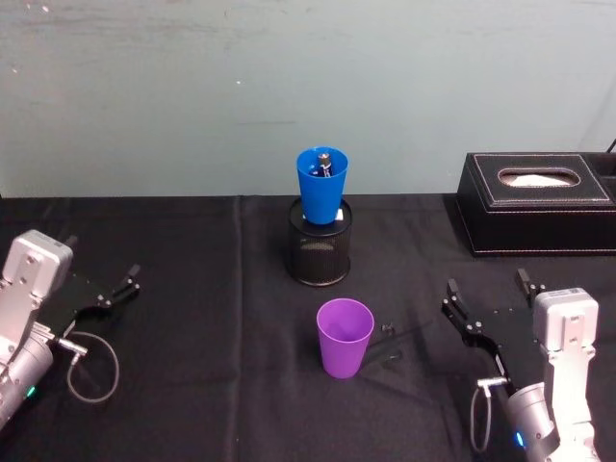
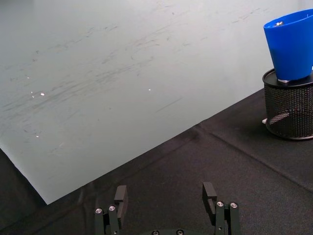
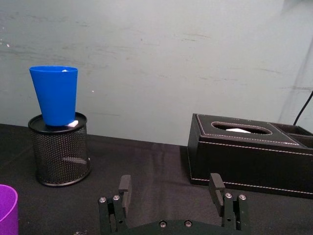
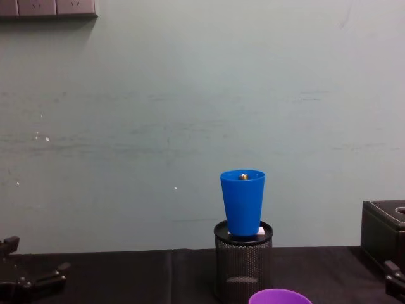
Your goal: Pick up one cup with a gripper and tap it against the other cup.
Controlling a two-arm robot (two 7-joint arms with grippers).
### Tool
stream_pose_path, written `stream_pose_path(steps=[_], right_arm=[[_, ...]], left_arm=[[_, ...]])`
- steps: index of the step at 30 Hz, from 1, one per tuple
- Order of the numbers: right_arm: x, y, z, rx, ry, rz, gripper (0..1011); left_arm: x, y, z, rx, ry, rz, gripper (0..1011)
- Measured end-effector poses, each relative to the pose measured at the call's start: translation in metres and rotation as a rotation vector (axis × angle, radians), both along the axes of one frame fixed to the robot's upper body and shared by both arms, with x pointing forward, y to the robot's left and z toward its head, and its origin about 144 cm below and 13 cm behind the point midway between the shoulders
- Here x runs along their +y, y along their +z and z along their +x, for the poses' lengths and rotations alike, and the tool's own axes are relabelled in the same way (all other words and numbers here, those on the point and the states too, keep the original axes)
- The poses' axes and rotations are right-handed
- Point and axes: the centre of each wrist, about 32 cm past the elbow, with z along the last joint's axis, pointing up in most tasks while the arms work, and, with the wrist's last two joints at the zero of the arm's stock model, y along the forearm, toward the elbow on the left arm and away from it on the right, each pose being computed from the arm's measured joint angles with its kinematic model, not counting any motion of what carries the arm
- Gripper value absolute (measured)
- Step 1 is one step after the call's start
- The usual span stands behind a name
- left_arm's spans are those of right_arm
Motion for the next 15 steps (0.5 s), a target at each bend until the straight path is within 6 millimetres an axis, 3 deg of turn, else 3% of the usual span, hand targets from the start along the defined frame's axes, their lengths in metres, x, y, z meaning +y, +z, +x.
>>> stream_pose_path(steps=[15], right_arm=[[0.0006, 0.0013, 0.0003, -0.005, 0.004, 0.001, 1003]], left_arm=[[0.0000, 0.0000, 0.0000, 0.000, 0.000, 0.000, 1000]])
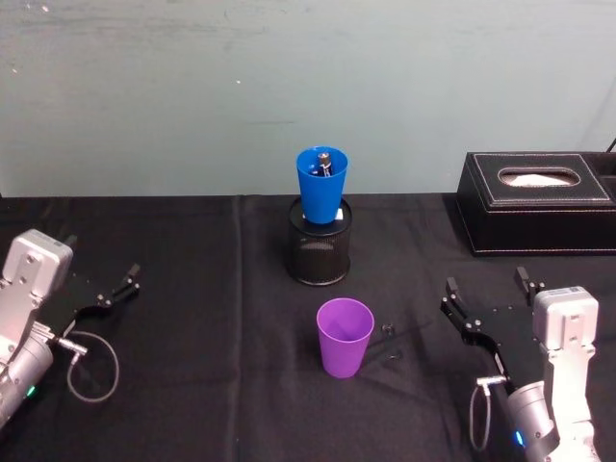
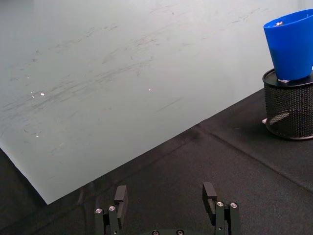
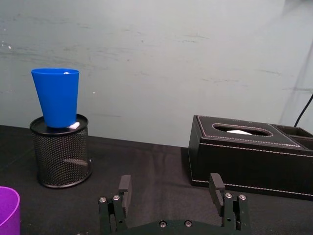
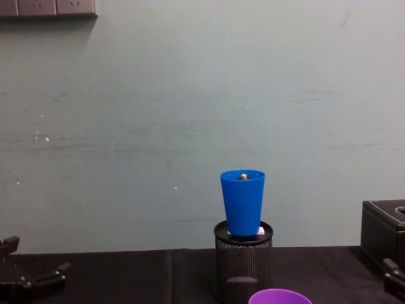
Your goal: Pick up one cup with a gripper and tap it against the other cup.
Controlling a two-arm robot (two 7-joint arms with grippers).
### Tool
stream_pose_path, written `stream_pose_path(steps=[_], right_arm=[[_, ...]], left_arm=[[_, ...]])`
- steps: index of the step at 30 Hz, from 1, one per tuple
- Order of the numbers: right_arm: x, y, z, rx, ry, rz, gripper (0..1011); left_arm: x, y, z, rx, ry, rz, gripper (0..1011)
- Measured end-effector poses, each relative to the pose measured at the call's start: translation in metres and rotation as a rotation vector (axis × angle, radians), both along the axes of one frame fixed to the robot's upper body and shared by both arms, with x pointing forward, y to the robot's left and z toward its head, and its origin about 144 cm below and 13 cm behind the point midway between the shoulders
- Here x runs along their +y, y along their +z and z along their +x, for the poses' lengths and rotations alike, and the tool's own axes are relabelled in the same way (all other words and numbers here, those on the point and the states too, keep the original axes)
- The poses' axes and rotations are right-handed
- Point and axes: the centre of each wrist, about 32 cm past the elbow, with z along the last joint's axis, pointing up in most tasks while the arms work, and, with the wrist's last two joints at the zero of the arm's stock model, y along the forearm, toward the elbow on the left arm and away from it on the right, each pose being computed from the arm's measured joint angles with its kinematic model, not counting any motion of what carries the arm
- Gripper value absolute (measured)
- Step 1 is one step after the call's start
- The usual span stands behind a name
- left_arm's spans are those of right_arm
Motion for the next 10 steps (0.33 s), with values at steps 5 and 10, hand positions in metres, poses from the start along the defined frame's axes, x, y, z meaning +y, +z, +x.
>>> stream_pose_path(steps=[5, 10], right_arm=[[0.0001, 0.0001, 0.0000, 0.000, 0.001, 0.000, 1003], [0.0002, 0.0003, 0.0000, -0.001, 0.001, 0.000, 1003]], left_arm=[[0.0000, 0.0000, 0.0000, 0.000, 0.000, 0.000, 1000], [0.0000, 0.0000, 0.0000, 0.000, 0.000, 0.000, 1000]])
